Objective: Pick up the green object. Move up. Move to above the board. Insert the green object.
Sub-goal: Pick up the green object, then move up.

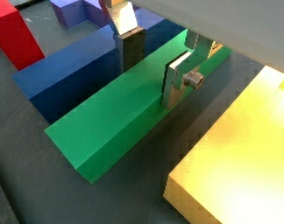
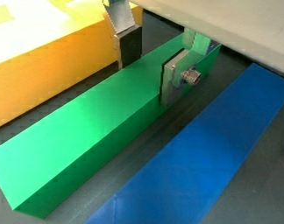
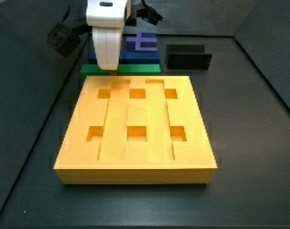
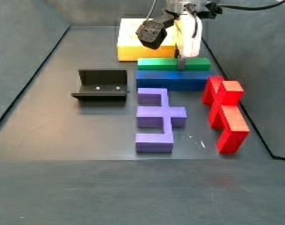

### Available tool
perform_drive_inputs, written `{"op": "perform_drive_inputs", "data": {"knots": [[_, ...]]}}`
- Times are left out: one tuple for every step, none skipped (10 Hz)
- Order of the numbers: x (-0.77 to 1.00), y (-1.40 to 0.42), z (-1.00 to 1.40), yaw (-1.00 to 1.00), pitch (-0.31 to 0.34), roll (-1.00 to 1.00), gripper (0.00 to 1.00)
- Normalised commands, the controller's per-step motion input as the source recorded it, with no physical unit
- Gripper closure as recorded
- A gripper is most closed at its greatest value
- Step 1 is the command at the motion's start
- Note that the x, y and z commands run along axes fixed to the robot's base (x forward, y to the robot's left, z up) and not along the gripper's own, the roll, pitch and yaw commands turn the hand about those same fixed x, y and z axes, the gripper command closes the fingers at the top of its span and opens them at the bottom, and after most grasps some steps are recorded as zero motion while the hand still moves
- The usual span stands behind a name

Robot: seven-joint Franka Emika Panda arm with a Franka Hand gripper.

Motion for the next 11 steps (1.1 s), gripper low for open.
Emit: {"op": "perform_drive_inputs", "data": {"knots": [[0.0,0.0,0.0,0.0,0.0,0.0,1.0],[0.0,0.0,0.0,0.0,0.0,0.0,1.0],[0.0,0.0,0.0,0.0,0.0,0.0,1.0],[0.0,0.0,0.0,0.0,0.0,0.0,1.0],[0.0,0.0,0.0,0.0,0.0,0.0,1.0],[0.0,0.0,0.0,0.0,0.0,0.0,1.0],[0.0,0.0,0.0,0.0,0.0,0.0,1.0],[0.0,0.0,0.0,0.0,0.0,0.0,1.0],[0.0,0.0,0.0,0.0,0.0,0.0,1.0],[0.0,0.0,0.83,0.0,0.0,0.0,1.0],[-0.04,0.01,0.76,0.03,0.041,-0.01,1.0]]}}
